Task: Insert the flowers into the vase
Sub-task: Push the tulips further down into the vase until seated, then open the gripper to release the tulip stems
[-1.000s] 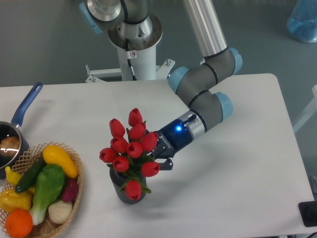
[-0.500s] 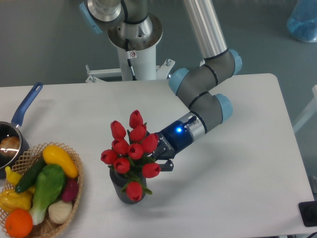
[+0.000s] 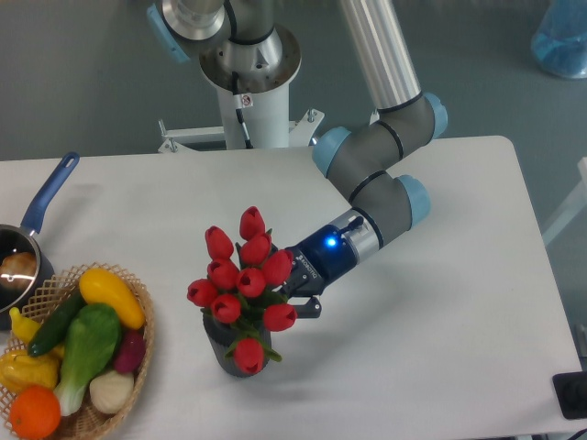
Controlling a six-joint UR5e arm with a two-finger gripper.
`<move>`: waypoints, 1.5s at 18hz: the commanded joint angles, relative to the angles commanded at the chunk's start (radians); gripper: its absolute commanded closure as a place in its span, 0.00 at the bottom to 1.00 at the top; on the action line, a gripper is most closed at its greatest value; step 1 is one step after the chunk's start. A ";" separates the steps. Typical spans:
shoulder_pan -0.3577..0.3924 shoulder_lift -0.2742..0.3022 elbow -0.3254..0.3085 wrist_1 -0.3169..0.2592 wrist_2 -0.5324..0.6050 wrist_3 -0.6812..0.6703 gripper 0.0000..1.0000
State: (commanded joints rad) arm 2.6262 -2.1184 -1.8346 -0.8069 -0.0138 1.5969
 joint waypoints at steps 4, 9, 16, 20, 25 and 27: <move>0.000 -0.002 0.000 -0.002 0.000 0.015 0.63; 0.000 -0.003 0.000 -0.002 0.000 0.017 0.56; 0.000 -0.005 0.000 0.002 -0.002 0.038 0.09; 0.002 -0.005 0.000 0.002 0.000 0.038 0.00; 0.012 0.003 0.003 0.006 0.018 0.041 0.00; 0.034 0.021 0.012 0.009 0.104 0.040 0.00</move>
State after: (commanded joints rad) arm 2.6598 -2.0971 -1.8224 -0.7977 0.0900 1.6368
